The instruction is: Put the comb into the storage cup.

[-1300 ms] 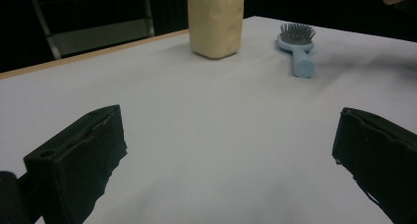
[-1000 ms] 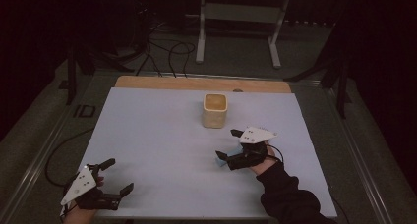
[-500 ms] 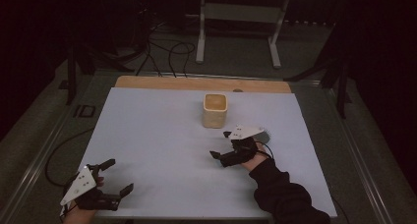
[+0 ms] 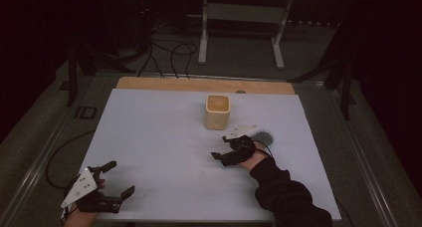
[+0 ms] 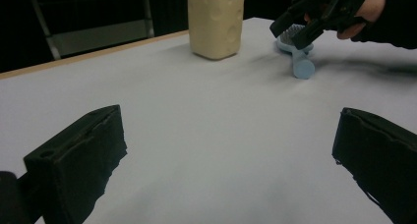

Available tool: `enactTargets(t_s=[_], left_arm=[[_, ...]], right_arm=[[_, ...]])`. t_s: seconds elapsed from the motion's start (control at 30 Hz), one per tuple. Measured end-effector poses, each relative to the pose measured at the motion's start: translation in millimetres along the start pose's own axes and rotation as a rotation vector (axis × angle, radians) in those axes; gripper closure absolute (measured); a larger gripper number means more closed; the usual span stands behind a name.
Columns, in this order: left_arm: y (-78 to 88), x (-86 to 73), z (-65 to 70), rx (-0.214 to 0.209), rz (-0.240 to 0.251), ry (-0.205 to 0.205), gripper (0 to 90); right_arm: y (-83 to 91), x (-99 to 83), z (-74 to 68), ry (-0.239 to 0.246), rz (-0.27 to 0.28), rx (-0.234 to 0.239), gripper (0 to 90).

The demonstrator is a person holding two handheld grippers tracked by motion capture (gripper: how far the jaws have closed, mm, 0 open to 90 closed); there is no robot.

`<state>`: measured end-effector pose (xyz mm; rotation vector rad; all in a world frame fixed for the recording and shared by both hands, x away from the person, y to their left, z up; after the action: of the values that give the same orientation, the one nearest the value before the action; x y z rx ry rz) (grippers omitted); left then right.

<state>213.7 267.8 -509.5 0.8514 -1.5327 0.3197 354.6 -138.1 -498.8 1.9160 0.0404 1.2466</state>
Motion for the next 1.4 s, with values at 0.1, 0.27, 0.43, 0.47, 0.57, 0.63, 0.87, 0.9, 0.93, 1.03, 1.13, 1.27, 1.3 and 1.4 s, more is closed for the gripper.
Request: enactTargets(t_s=[0.1, 0.27, 0.43, 0.47, 0.57, 0.63, 0.87, 0.9, 0.93, 1.03, 1.13, 1.27, 1.3, 1.4], left_arm=[[-0.2, 0.3, -0.1, -0.001, 0.001, -0.002, 0.0], [0.0, 0.2, -0.4, 0.001, 0.001, -0.002, 0.0], [-0.1, 0.0, -0.5, -0.001, -0.001, -0.003, 0.0], [-0.1, -0.1, -0.5, 0.000, -0.001, -0.003, 0.0], [0.4, -0.5, -0.2, 0.001, -0.002, -0.001, 0.0], [0.2, -0.1, -0.6, 0.001, 0.001, -0.001, 0.0], [0.0, -0.5, -0.3, -0.001, 0.000, 0.001, 0.0], [0.1, -0.8, -0.2, -0.003, -0.004, 0.002, 0.0], [0.2, -0.7, 0.0, -0.003, -0.004, 0.001, 0.0], [-0.1, -0.4, -0.4, -0.004, 0.000, 0.001, 0.0], [0.0, -0.8, -0.2, -0.006, -0.003, 0.000, 0.0], [-0.2, -0.7, -0.1, -0.006, -0.002, 0.001, 0.0], [-0.1, -0.7, -0.1, -0.007, -0.002, 0.001, 0.0], [-0.3, -0.1, -0.4, -0.007, 0.002, -0.001, 0.0]], right_arm=[[-2.7, 1.6, 0.2, 0.006, -0.030, -0.009, 25.4], [-6.8, 4.7, -2.2, 0.031, -0.078, -0.060, 36.9], [-9.8, 7.6, -4.3, 0.062, -0.135, -0.117, 64.1], [-10.0, 7.9, -4.6, 0.070, -0.146, -0.125, 69.4], [-10.9, 8.5, -3.0, 0.067, -0.175, -0.132, 83.8], [-11.8, 8.3, -1.8, 0.067, -0.199, -0.126, 89.8], [-15.7, 5.6, -1.7, 0.058, -0.237, -0.121, 90.0], [-16.4, 5.1, -2.3, 0.060, -0.238, -0.118, 90.0], [-17.0, 4.7, -2.7, 0.062, -0.242, -0.118, 90.0], [-18.3, 3.4, -4.9, 0.063, -0.250, -0.112, 90.0], [-18.4, 2.3, -6.7, 0.065, -0.254, -0.102, 90.0], [-18.5, -0.6, -8.3, 0.063, -0.266, -0.092, 90.0], [-18.7, -1.5, -8.2, 0.067, -0.269, -0.091, 90.0], [-18.3, -4.2, -8.5, 0.061, -0.275, -0.091, 90.0]])
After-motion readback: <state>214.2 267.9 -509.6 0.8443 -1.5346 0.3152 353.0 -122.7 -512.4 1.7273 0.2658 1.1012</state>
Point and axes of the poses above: each handheld gripper's, and its own axes: y roughly backward along the jaws, x roughly out of its top, z roughly to its right, the point moved 2 cm from there along -y, roughly forward along the jaws, and after that the axes turned 10 degrees about -y, right-handed, at the moved point
